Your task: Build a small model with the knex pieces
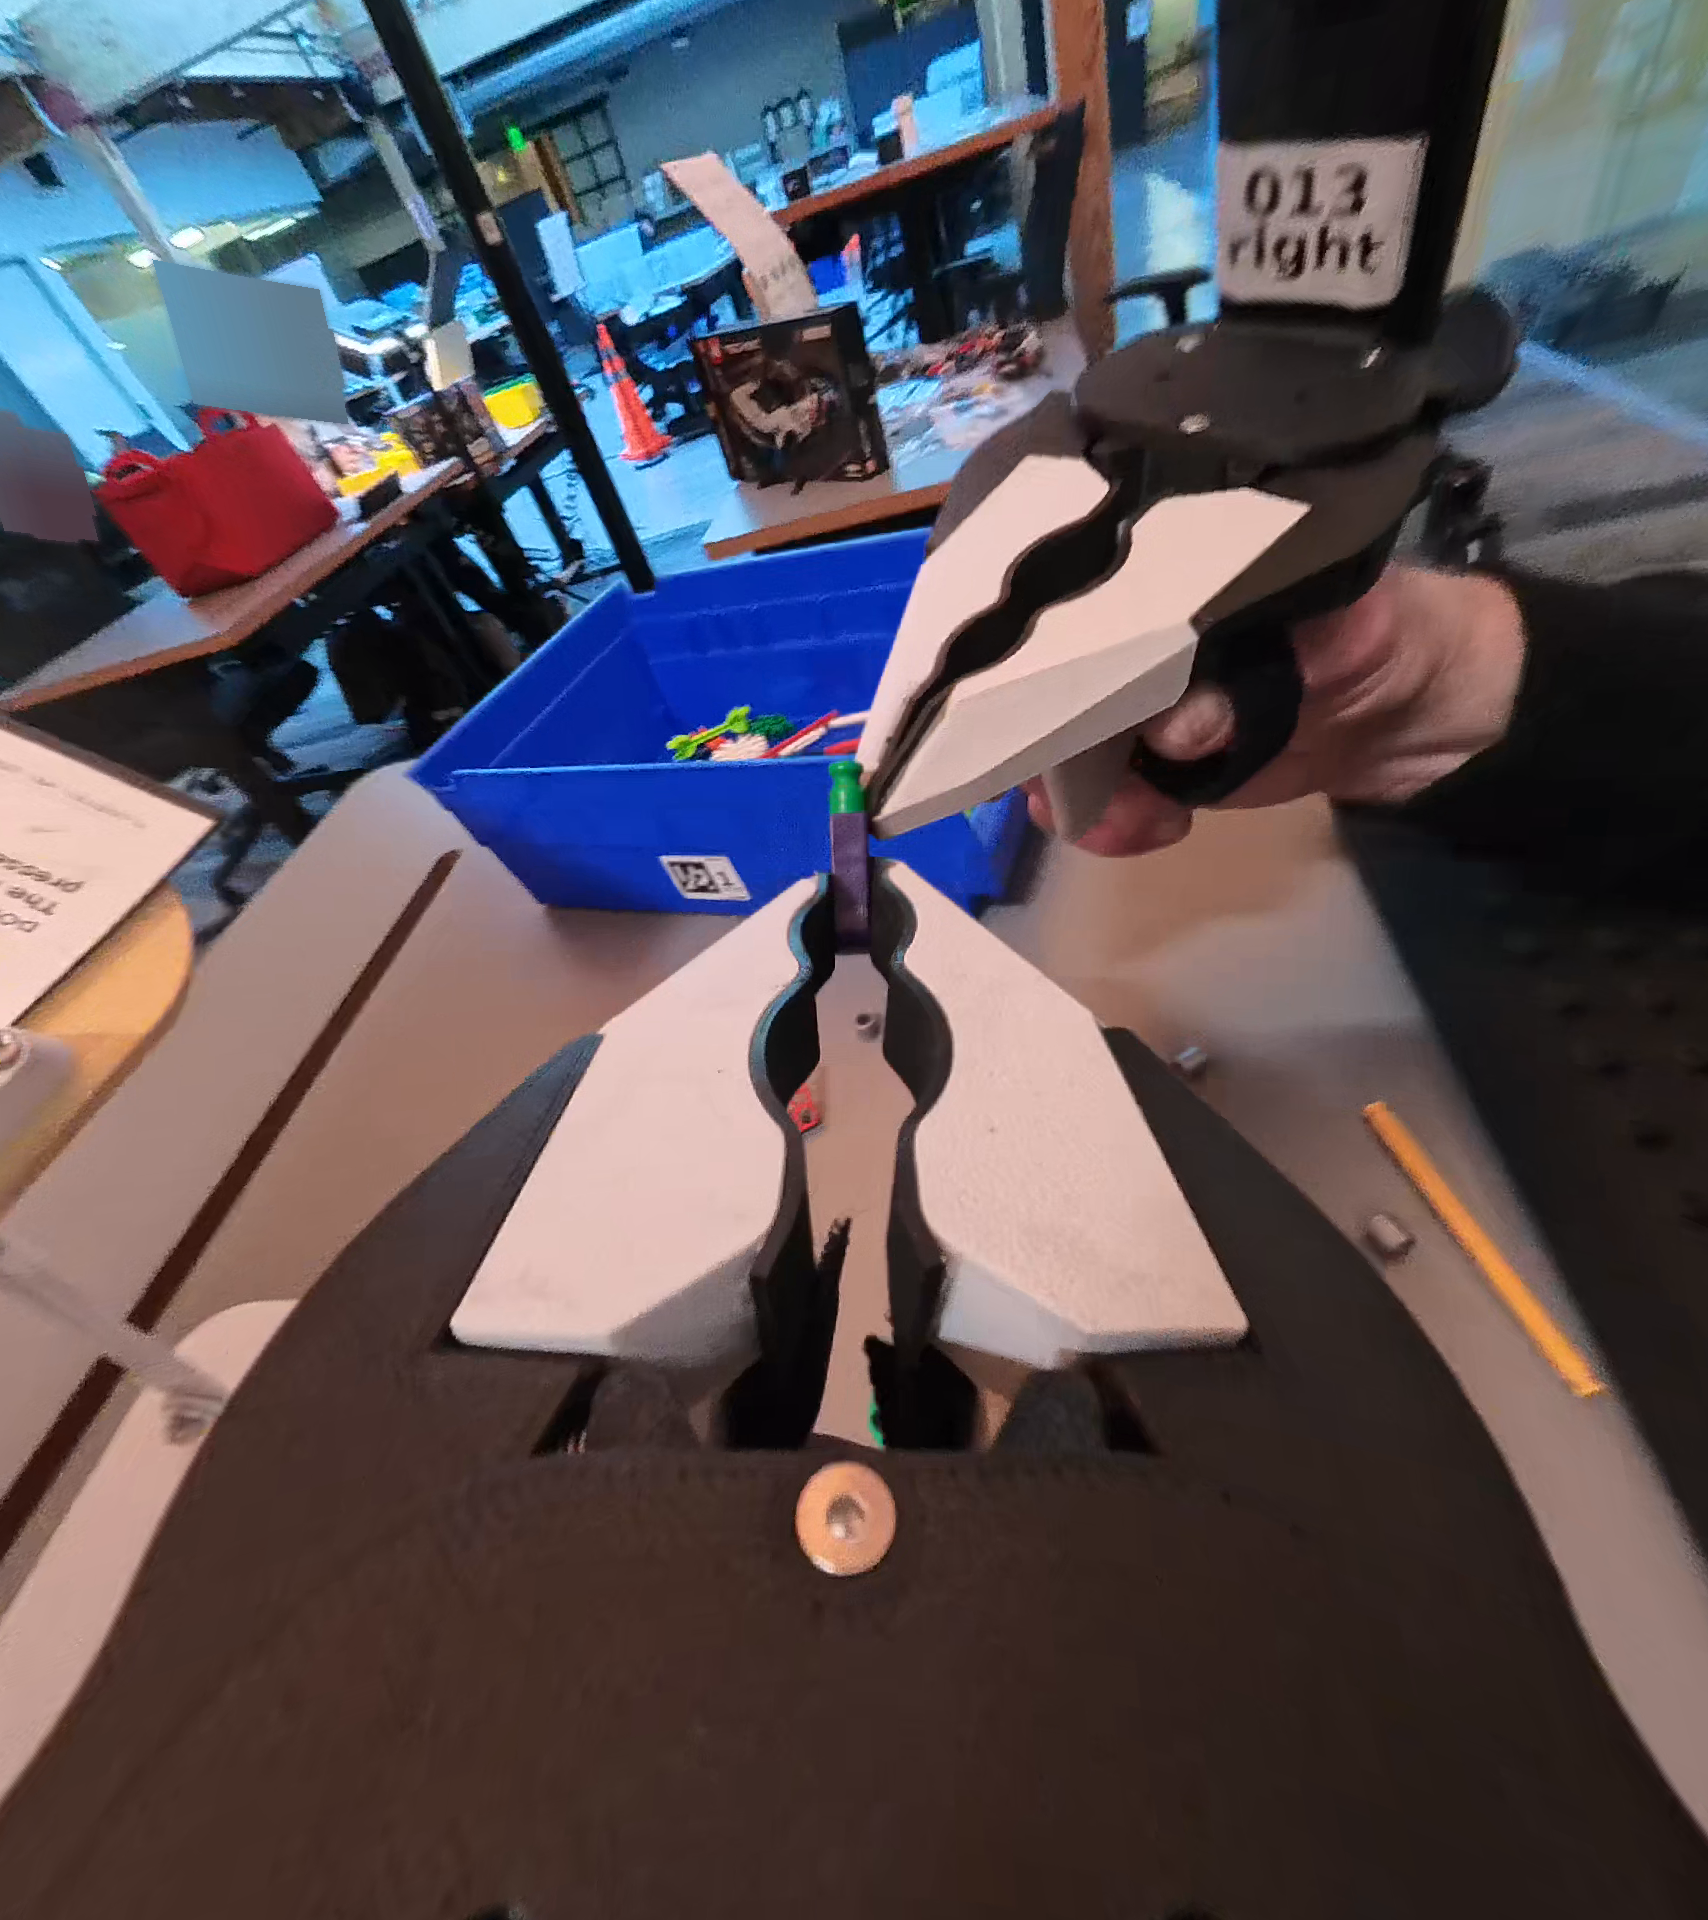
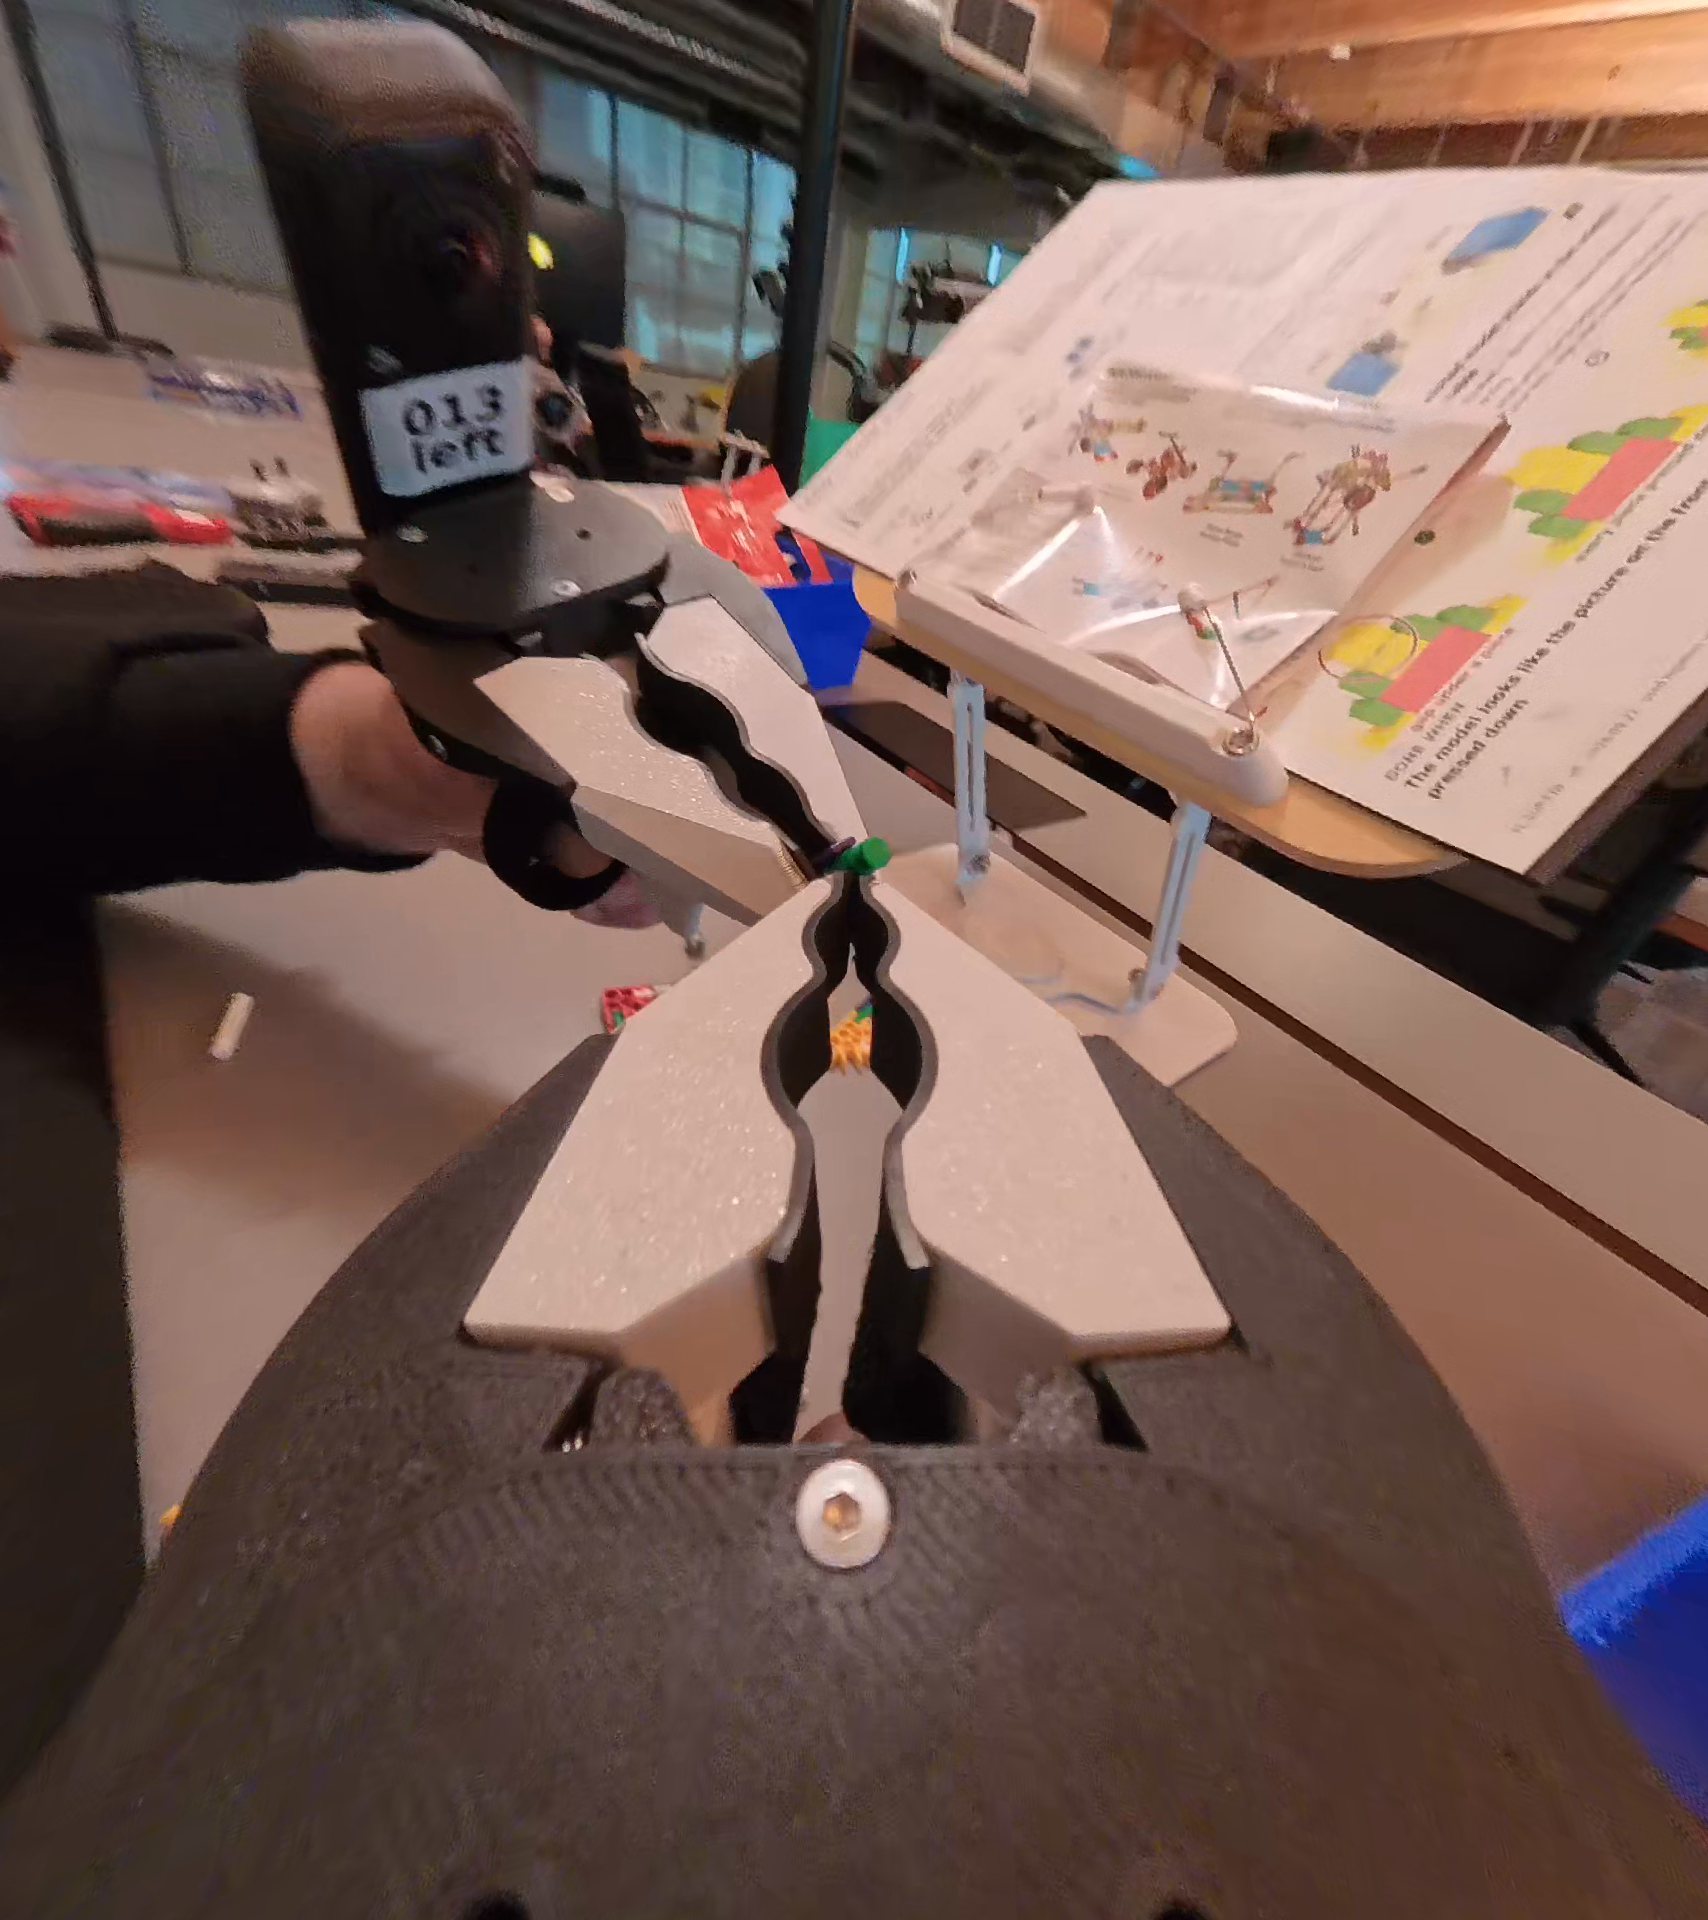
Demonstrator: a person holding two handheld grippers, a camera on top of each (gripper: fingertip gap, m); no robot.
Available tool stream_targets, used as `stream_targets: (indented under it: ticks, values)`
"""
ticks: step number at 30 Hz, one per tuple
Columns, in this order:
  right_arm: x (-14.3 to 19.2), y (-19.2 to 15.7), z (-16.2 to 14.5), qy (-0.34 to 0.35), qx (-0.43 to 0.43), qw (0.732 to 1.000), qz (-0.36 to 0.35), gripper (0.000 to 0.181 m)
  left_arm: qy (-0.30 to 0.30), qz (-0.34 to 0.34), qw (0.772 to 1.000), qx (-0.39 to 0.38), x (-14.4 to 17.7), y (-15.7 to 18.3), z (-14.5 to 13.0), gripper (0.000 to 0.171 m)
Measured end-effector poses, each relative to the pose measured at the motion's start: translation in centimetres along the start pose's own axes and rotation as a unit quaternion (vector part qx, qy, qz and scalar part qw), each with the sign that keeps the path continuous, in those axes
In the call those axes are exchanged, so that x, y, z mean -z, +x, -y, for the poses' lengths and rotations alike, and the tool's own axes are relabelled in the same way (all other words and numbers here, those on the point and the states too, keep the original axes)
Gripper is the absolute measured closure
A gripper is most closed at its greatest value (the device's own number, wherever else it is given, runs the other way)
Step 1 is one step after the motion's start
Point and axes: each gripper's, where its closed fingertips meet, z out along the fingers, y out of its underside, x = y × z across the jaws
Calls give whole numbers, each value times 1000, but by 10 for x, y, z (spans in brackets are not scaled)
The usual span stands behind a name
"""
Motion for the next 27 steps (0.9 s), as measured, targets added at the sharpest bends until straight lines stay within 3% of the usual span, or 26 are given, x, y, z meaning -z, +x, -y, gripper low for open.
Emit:
stream_targets:
  ticks: [2,5,8,9,12,17,27]
  values:
    - [1,-3,-1,8,-25,999,21,179,-2,-15,1000,6,1,2,0,169]
    - [0,-3,-1,13,-41,999,29,157,7,-44,999,20,1,10,-2,168]
    - [1,-8,2,25,-52,997,52,163,18,-58,997,36,1,13,1,168]
    - [1,-10,3,30,-55,996,60,174,19,-61,997,35,2,14,3,168]
    - [1,-12,8,50,-72,993,76,176,34,-78,995,53,3,17,7,168]
    - [2,-14,13,47,-3,998,43,178,47,-103,990,84,5,20,13,168]
    - [-5,-2,6,-15,129,989,-71,179,25,-72,991,112,-1,9,3,168]
